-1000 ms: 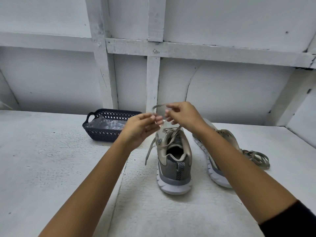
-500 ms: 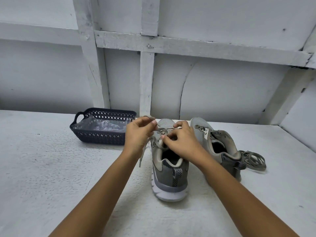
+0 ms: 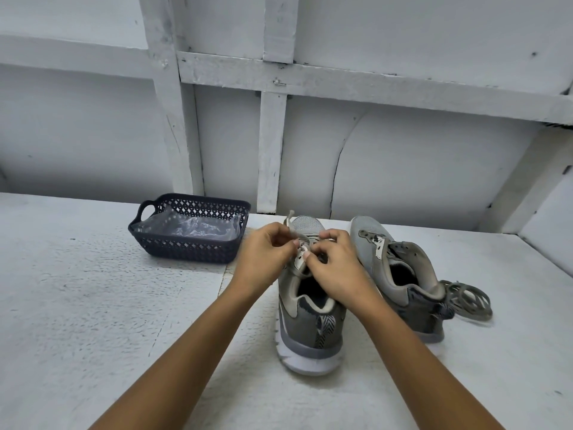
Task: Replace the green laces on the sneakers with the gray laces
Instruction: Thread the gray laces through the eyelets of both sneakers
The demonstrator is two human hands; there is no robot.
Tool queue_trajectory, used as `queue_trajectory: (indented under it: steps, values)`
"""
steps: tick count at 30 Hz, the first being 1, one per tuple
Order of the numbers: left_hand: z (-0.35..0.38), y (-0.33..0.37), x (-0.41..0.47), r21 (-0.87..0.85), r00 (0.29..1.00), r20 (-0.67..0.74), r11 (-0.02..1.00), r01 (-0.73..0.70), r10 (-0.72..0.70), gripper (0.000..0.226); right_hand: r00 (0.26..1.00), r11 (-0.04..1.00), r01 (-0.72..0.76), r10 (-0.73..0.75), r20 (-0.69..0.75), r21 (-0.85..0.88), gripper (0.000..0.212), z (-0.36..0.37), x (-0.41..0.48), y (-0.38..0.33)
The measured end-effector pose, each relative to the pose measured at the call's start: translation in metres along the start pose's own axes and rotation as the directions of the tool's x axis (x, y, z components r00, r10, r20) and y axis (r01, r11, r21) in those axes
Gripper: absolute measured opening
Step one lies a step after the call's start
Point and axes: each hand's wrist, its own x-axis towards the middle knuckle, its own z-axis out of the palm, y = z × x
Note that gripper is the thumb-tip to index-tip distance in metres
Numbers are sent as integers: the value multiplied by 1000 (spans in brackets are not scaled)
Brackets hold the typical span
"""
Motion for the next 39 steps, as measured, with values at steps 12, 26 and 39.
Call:
queue_trajectory:
  steps: [12, 26, 39]
  values:
    - [8, -5, -7, 3, 994, -86, 998, -69, 69, 25, 999, 998, 11, -8, -41, 59, 18, 3, 1, 4]
    - [14, -8, -7, 72, 996, -71, 996, -43, 48, 19, 997, 993, -32, 40, -71, 110, 13, 3, -1, 2]
    - [20, -23, -28, 98, 981, -194, 995, 18, 1, 17, 952, 874, 32, 122, -282, 484, 17, -5, -7, -2]
